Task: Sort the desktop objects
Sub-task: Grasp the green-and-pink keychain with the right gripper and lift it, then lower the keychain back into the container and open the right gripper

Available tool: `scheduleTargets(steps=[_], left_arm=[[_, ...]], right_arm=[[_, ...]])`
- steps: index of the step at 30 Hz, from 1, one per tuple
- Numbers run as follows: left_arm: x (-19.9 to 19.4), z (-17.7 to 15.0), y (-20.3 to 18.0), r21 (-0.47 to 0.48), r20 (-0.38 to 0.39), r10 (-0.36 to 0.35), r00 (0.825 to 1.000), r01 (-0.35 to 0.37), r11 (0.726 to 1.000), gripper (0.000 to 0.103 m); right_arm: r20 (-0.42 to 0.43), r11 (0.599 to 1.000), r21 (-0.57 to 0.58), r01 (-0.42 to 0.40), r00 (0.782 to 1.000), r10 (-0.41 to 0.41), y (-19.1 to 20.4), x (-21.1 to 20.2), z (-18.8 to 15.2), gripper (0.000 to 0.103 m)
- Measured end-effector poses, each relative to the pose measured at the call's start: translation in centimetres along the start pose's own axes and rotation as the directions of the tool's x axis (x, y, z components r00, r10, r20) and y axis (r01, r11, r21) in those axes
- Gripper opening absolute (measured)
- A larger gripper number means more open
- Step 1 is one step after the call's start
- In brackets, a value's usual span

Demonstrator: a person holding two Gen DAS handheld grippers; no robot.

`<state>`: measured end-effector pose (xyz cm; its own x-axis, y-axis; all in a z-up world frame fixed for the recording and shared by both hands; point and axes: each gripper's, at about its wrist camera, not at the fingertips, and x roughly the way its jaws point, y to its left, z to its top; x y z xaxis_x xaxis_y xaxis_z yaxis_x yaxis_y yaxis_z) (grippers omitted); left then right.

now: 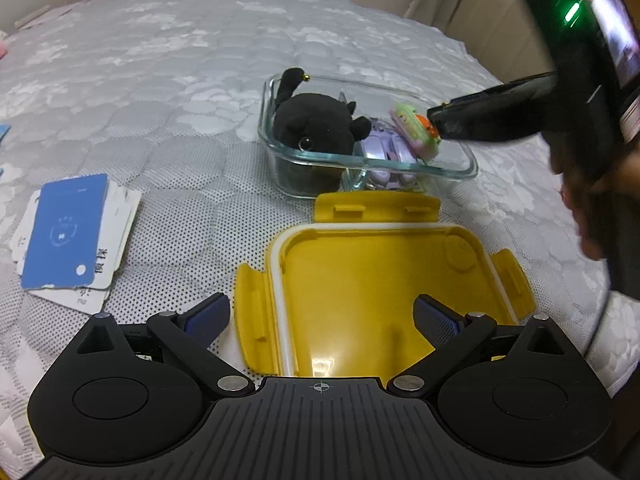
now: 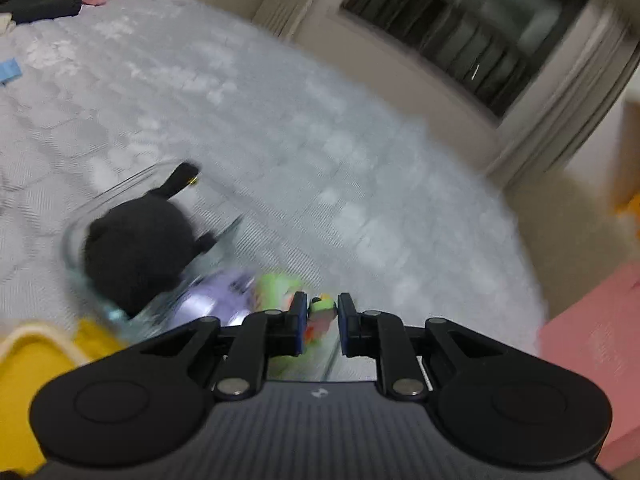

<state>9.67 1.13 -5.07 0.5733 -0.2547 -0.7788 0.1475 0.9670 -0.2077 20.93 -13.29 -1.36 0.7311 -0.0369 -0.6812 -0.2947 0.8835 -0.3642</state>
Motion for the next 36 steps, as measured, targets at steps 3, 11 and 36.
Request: scheduleTargets(steps=[3,11,36], left_arm=[[0.2,0.0,-0.1,0.003,-0.007,-0.002,1.000,0.002,1.000,0.101],[0.0,0.0,0.0,0.001,0.000,-0.002,1.000,0.002,1.000,0.101],[-0.6,0.0,0.0,0.007,0.011,-0.017,1.000,0.017,1.000,0.101]], right_arm=[[-0.001,0.965,0.194,-0.176,0.984,0.180,-3.5,-1.4,1.1,0.030],[0.000,0.945,0.265,-0.190,0.980,0.197,-7.0,-0.8,2.9,0.031],[0.062,0.999,0.036,-0.001,0.998,-0.001,-3.1,-3.1,5.6,0.022]])
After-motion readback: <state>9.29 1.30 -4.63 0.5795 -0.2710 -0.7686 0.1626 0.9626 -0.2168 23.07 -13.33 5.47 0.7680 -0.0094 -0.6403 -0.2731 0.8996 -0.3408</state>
